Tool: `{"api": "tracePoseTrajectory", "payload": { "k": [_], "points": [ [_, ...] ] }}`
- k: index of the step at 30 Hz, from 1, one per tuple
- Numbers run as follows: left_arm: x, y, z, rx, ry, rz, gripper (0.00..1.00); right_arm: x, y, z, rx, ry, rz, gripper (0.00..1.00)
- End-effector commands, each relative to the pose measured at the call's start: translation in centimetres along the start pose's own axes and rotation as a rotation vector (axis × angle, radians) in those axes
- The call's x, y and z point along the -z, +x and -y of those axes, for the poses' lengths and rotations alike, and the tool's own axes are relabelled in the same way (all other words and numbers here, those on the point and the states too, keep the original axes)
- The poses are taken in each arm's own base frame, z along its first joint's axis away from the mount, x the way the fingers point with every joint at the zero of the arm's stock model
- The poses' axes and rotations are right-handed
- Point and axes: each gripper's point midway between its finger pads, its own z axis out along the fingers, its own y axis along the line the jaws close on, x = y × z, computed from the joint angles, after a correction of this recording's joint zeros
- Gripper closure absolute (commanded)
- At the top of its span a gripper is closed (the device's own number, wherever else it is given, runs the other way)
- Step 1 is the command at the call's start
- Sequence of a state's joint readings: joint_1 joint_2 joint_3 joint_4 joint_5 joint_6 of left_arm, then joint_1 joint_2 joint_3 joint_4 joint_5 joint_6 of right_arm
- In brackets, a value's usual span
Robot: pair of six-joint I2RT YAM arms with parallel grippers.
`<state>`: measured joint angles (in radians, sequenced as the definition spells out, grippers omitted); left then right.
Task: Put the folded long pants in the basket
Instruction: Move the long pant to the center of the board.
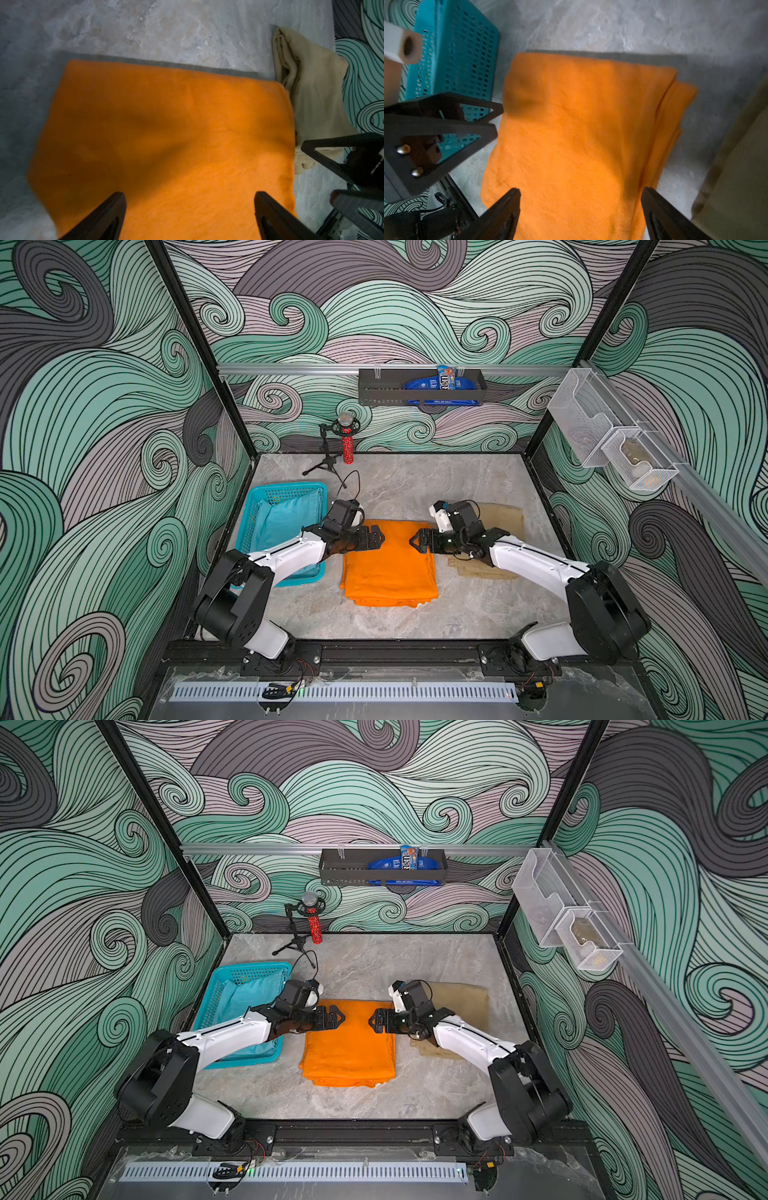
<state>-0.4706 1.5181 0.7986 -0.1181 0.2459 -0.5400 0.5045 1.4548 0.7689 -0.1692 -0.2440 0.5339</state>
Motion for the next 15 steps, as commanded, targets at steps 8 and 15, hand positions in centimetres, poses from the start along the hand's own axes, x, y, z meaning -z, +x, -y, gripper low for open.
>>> {"api": "tracePoseTrajectory", "payload": {
  "k": [8,15],
  "points": [
    [-0.9,0.8,-3.0,0.1,-0.002,-0.042,0.01,-2.7,3.5,2.5,-0.121,0.006,-0.128,0.04],
    [-1.7,1.6,-3.4,0.116,-0.01,-0.093,0.02,-4.7,3.5,2.2,-0.16,-0.039,-0.151,0.05]
  ]
}}
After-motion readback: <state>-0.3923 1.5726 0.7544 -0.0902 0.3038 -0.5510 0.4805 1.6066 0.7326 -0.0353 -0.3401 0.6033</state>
